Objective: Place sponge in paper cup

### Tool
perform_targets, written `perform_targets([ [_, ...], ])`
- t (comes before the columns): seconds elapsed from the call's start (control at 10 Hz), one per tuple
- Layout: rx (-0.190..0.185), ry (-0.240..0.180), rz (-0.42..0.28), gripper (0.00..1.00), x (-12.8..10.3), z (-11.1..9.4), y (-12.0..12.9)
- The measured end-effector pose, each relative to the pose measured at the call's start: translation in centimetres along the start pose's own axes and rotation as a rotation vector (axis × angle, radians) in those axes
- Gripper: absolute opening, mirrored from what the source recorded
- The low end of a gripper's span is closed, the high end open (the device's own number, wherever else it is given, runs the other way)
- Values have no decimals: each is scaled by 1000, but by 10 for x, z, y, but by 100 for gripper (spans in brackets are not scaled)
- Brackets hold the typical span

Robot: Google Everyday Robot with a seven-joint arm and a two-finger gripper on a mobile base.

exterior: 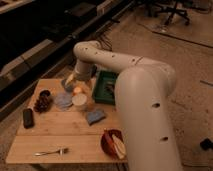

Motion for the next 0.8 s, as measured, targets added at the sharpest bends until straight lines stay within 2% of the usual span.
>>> perform_targets([
  [0.2, 16, 9, 60, 80, 23, -17, 2],
  [0.4, 15, 32, 93, 80, 36, -14, -2],
  [0.8, 13, 33, 92, 80, 37, -14, -1],
])
